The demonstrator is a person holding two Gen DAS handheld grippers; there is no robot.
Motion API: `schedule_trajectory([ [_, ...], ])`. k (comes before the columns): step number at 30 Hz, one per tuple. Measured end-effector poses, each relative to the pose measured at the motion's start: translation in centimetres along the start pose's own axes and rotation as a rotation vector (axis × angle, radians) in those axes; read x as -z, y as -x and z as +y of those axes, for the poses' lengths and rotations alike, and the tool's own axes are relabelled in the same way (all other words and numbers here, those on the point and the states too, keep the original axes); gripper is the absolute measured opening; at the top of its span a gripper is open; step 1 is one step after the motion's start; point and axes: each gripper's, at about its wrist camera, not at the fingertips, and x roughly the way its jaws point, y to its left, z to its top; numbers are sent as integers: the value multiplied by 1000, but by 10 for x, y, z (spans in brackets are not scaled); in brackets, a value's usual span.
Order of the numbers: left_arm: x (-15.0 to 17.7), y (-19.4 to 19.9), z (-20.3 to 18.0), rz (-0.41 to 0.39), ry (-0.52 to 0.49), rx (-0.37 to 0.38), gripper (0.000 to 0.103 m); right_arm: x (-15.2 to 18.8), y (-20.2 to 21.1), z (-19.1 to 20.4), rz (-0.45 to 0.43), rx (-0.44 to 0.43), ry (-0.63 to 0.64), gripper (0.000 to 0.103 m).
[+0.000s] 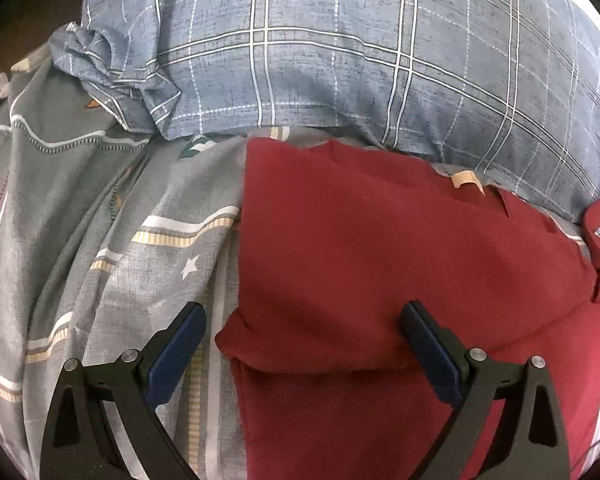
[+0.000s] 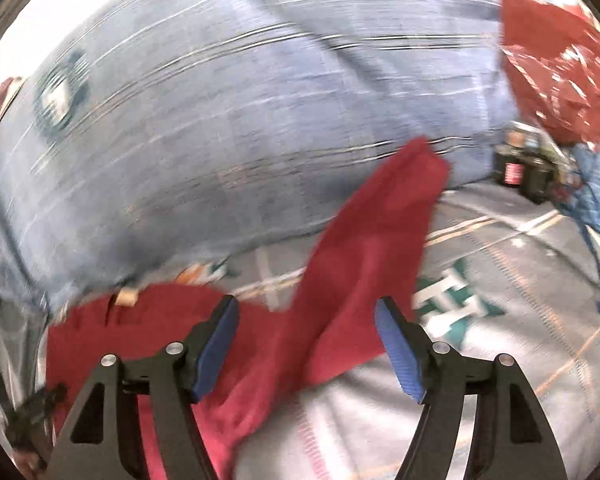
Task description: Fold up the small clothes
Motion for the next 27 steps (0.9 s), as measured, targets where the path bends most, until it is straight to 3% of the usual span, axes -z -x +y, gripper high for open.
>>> schedule_trajectory([
  [8,-1,0,-5,-4,-40,-22,98,-38,-71,-26,72,15,-147,75],
  [13,-2,-4,-6,12,-56,-31,98,-53,-119,-20,137,143,-131,75],
  [18,-4,-6,-6,22,-58,-31,98,-55,-147,-20,166,191,-135,74],
  [19,-4,-7,-5,23,-55,-28,98,-54,-152,-21,178,199,-126,70],
  [21,-5,-7,-5,28,-49,-29,98,-53,-153,-24,175,197,-126,40],
  [22,-5,-7,-4,30,-48,-30,98,-52,-151,-26,173,179,-118,19],
  [23,-5,-7,-4,35,-46,-33,98,-51,-151,-27,172,168,-116,8],
  [27,-10,2,-1,17,-15,-21,98,-50,-120,-27,123,89,-84,7],
])
